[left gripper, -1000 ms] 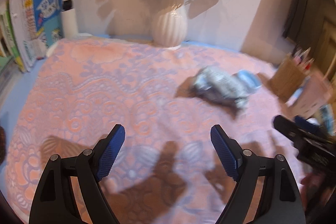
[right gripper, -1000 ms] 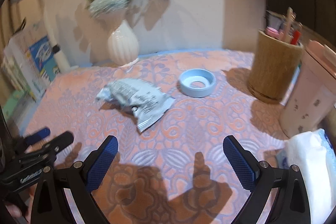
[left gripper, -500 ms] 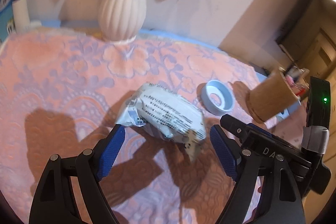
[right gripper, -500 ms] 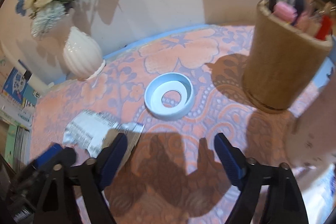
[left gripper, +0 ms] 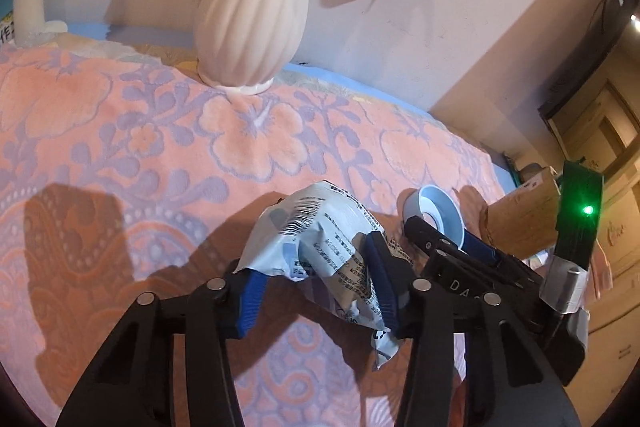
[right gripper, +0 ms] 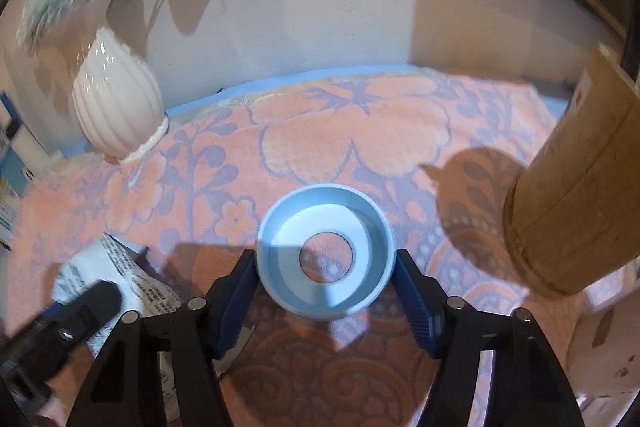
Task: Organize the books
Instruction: 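Grasp the white printed packet with the left tool while the right tool grasps the light-blue dish, then carry the white packet and blue dish to the glass plate and release both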
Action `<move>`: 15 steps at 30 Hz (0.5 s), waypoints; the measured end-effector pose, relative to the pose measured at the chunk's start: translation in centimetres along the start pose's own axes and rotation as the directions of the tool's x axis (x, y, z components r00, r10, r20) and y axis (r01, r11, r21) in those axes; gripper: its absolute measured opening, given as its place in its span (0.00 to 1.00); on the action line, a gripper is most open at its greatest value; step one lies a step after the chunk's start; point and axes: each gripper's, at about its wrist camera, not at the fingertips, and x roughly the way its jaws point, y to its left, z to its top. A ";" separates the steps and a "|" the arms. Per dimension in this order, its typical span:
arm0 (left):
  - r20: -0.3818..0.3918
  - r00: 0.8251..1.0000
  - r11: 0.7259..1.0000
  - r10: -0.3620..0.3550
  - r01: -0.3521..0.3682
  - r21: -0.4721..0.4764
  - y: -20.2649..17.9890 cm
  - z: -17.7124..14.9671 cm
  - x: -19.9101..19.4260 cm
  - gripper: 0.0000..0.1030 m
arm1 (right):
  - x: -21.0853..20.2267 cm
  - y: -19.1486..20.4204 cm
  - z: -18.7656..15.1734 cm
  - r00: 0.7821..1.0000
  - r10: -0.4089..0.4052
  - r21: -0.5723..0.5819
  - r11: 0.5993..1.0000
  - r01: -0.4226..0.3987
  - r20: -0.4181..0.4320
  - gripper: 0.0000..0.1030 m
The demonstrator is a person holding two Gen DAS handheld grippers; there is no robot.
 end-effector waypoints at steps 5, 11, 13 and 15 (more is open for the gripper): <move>-0.013 0.999 0.992 -0.032 0.034 0.123 0.2 -0.8 -2.7 0.38 | -1.9 -0.9 -0.9 0.996 0.085 0.062 0.994 -0.085 0.014 0.62; -0.133 0.976 0.938 -0.170 0.202 0.281 0.6 -2.4 -6.6 0.38 | -6.5 -1.1 -3.2 0.987 0.155 0.070 0.985 -0.157 0.033 0.62; -0.220 0.953 0.896 -0.207 0.275 0.350 0.4 -3.0 -6.9 0.42 | -7.5 -0.9 -4.0 0.986 0.162 0.065 0.984 -0.163 0.025 0.62; -0.255 0.957 0.892 -0.142 0.235 0.386 0.4 -3.5 -6.0 0.43 | -8.4 -0.5 -5.2 0.984 0.178 0.048 0.983 -0.178 0.007 0.62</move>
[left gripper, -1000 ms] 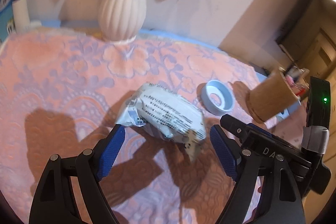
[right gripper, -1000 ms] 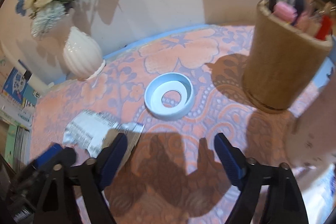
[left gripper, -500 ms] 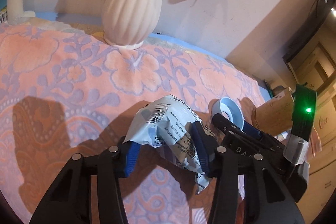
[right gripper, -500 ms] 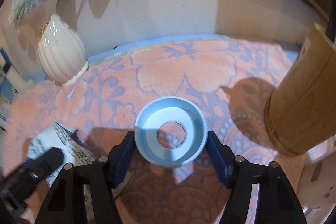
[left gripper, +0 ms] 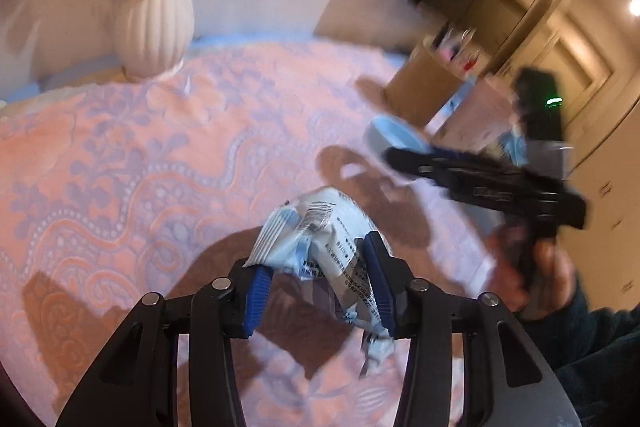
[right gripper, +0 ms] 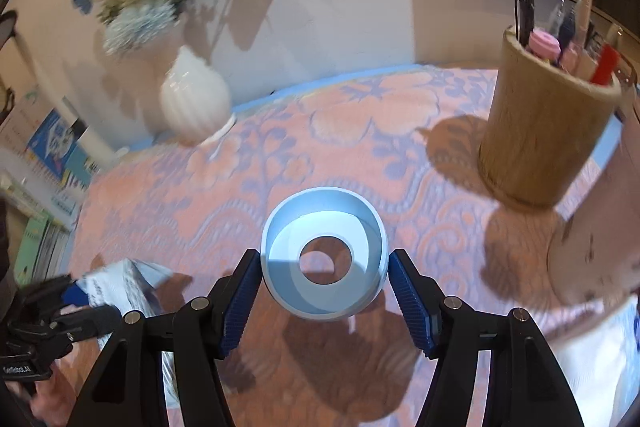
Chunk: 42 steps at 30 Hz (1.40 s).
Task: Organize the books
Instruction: 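Carry the white packet and blue dish to the glass plate and release both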
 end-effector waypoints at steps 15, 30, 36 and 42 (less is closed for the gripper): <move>0.011 0.985 0.970 0.172 -0.167 -0.179 -0.7 -2.4 -1.5 0.74 | -1.8 -1.7 -5.4 0.998 -0.029 -0.027 0.999 0.028 -0.054 0.62; 0.085 0.983 0.958 0.165 -0.140 -0.250 -4.8 -3.6 0.6 0.36 | -9.4 -1.4 -7.8 0.994 -0.043 -0.084 0.995 0.051 0.096 0.62; 0.194 0.975 0.987 0.112 -0.087 -0.132 -11.2 -1.6 -2.1 0.36 | -13.9 -2.9 -7.5 0.980 -0.068 -0.062 0.995 0.081 0.189 0.62; 0.260 0.966 1.000 0.011 -0.016 0.017 -19.5 2.1 -2.8 0.36 | -19.7 -7.6 -6.8 0.941 -0.171 0.027 0.985 0.170 0.292 0.62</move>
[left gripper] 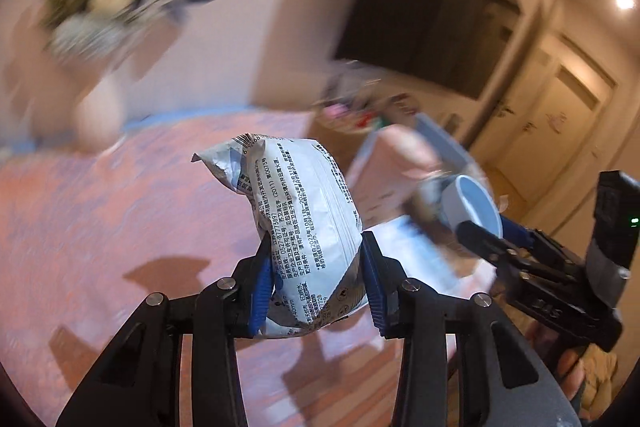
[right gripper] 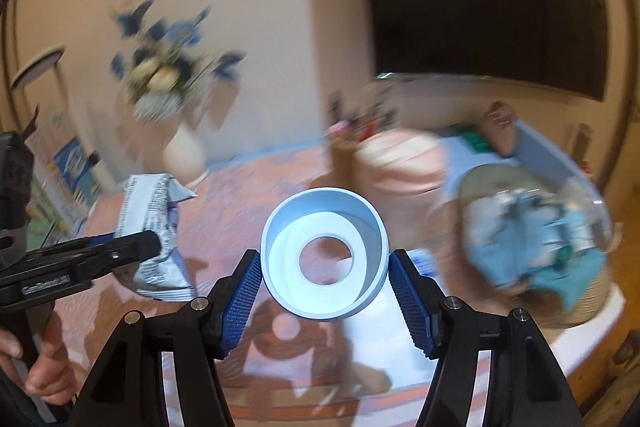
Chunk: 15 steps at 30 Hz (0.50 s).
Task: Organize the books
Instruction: 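Carry the white packet and blue dish to the glass plate and release both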
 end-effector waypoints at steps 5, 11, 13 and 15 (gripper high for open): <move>0.012 0.997 0.993 -0.072 0.071 0.096 -6.8 2.7 2.6 0.36 | -3.6 -7.0 2.0 0.991 -0.121 0.092 0.989 0.115 0.063 0.62; -0.007 0.989 0.972 -0.149 0.148 0.181 -14.3 5.1 6.7 0.36 | -5.4 -14.8 3.9 0.970 -0.226 0.178 0.962 0.208 0.084 0.62; -0.022 0.986 0.965 -0.166 0.167 0.203 -16.1 5.6 8.4 0.36 | -5.3 -16.9 4.3 0.967 -0.240 0.195 0.956 0.220 0.083 0.62; -0.045 0.980 0.955 -0.195 0.200 0.218 -17.9 6.0 10.2 0.36 | -4.8 -19.1 4.6 0.964 -0.255 0.212 0.949 0.235 0.076 0.62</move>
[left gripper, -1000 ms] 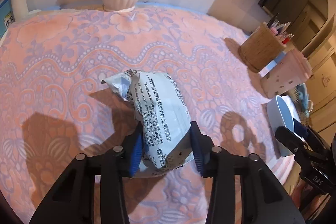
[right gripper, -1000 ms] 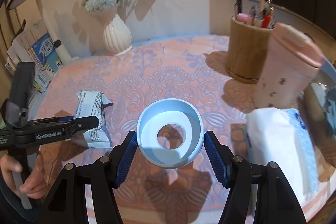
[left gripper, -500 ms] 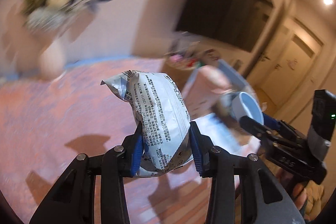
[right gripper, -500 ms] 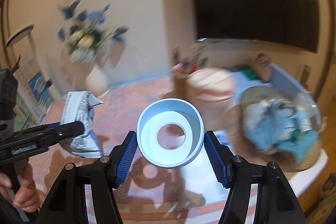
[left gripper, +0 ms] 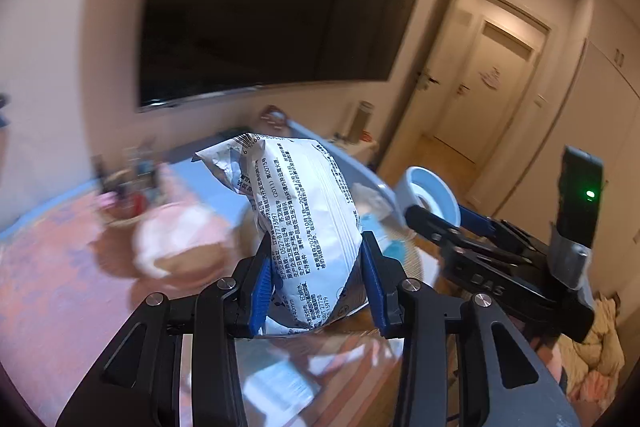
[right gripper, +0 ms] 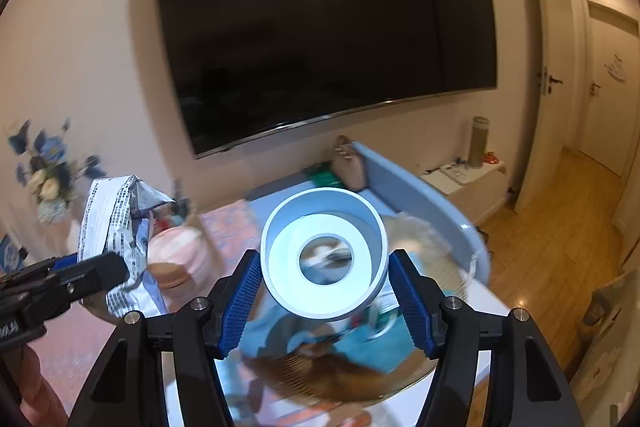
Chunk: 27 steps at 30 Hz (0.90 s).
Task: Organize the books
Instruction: 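Carry the white packet and blue dish to the glass plate and release both, then move both open tools back over the empty desk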
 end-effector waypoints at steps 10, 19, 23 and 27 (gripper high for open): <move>-0.107 0.994 1.000 -0.002 0.002 -0.007 -1.0 0.9 9.4 0.36 | 6.9 -8.4 0.9 0.995 0.008 0.145 0.989 0.006 -0.101 0.62; -0.222 0.975 1.000 -0.022 0.022 0.002 -2.1 0.2 13.1 0.59 | 10.4 -10.2 -0.7 0.979 0.051 0.238 0.971 -0.003 -0.196 0.66; -0.167 0.986 0.997 0.023 -0.011 0.074 -3.0 0.0 11.7 0.86 | 9.9 -9.6 -1.1 0.974 0.029 0.209 0.978 0.020 -0.227 0.68; -0.150 0.989 0.996 0.005 0.009 0.089 -3.1 0.0 9.3 0.86 | 8.2 -8.5 -0.8 0.980 0.000 0.169 0.985 0.035 -0.201 0.68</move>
